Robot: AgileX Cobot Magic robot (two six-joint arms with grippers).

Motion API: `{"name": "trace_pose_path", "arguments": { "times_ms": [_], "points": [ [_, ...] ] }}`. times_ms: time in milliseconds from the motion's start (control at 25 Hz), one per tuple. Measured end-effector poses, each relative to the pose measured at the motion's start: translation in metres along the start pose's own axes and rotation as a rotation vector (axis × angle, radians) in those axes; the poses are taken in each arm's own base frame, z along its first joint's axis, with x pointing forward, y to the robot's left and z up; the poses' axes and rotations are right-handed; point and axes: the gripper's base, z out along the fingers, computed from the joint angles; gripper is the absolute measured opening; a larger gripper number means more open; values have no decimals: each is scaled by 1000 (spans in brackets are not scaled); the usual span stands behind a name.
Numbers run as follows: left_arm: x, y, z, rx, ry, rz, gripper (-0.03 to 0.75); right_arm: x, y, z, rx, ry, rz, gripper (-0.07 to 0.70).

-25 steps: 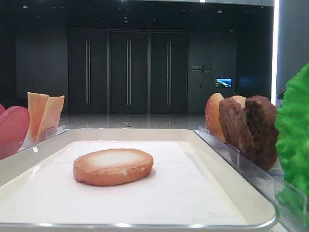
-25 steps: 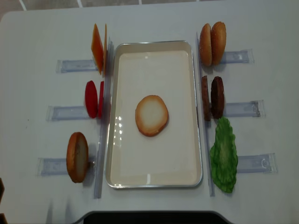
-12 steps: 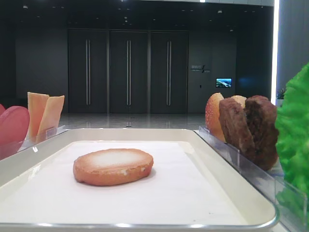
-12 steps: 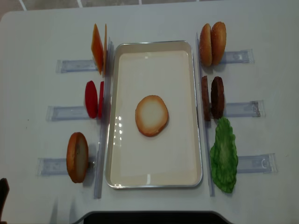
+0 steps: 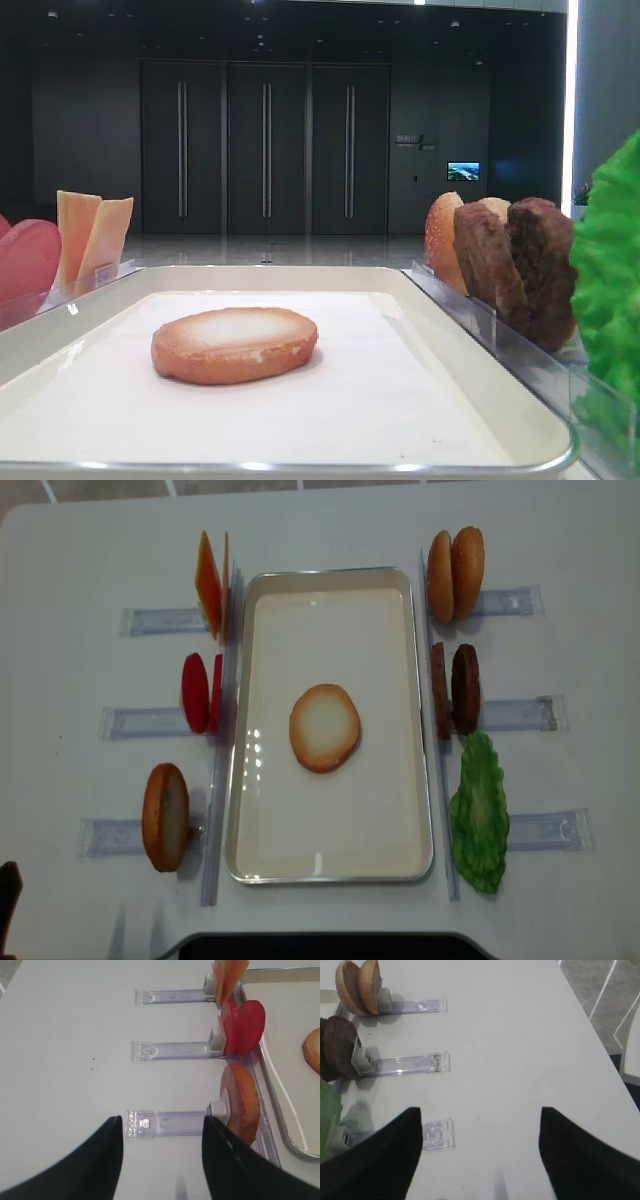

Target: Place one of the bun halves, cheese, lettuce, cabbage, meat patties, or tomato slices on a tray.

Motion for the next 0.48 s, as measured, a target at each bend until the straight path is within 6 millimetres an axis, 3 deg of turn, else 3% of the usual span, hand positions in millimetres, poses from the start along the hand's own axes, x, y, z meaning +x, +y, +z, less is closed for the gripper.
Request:
{"name": "trace_pose_path", "arguments": {
  "times_ms": [480],
  "points": [
    [0,0,0,0,0,0,391,0,0,0,0,0,0,472]
  ]
}}
